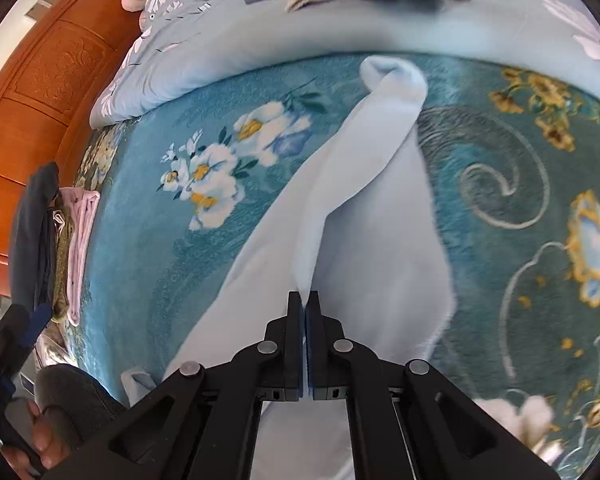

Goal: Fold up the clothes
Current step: 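Lower the sweatshirt onto the rug with the right tool while the left tool grasps its fabric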

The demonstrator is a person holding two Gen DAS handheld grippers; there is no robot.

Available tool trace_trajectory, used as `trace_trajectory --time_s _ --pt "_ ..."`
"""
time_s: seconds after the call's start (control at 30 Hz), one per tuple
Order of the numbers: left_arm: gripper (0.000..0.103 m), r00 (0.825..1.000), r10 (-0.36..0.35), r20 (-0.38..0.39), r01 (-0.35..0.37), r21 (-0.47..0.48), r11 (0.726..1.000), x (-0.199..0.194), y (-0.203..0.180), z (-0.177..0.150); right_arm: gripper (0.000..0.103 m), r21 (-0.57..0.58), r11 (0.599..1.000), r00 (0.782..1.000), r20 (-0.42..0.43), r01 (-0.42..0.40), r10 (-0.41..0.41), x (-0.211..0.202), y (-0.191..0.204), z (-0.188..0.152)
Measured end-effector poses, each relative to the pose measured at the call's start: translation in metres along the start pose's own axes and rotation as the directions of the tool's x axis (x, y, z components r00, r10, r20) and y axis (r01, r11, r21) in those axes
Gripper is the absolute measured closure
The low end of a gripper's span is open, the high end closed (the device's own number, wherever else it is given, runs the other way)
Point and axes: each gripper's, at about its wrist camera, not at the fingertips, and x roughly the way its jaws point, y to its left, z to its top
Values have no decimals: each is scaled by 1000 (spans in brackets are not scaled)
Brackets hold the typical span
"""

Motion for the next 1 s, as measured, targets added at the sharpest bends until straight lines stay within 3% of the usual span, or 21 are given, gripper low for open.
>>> trace_trajectory --time_s 0.1,0.23,0.33,0.37,0.47,0.6,0.73,0.83,0.9,0.97,1.0 --pt "0 999 -21 -34 22 24 999 9 -12 -3 102 16 992 986 109 126 -127 -49 -45 11" --pt "0 995 -53 -84 59 78 995 22 -38 -10 102 139 933 907 224 331 -356 -105 -117 29" --pt "0 991 -63 -118 80 146 986 30 -59 -18 102 202 887 864 218 415 -454 -116 -151 32" --pt "0 989 -66 -130 87 168 982 33 -66 -20 102 233 879 863 205 415 -462 -116 -163 32" --pt "0 984 -74 -161 109 225 968 38 -80 -29 102 325 872 889 154 367 -432 -107 -193 27" --pt "0 973 -103 -207 161 288 944 42 -94 -39 102 367 859 898 117 357 -423 -90 -204 16" --pt "0 956 -108 -272 211 384 899 51 -119 -56 102 387 860 913 95 333 -397 -81 -208 8" --pt "3 949 -45 -311 196 474 859 64 -135 -74 102 396 862 922 87 316 -378 -77 -209 5" --pt "18 946 -13 -323 184 507 842 69 -140 -80 102 402 864 926 86 304 -366 -75 -210 4" --pt "49 945 8 -328 168 505 847 74 -137 -81 102 409 865 932 86 290 -353 -74 -211 3" --pt "57 944 18 -330 155 491 857 78 -132 -79 102 412 866 934 86 284 -347 -74 -211 3"
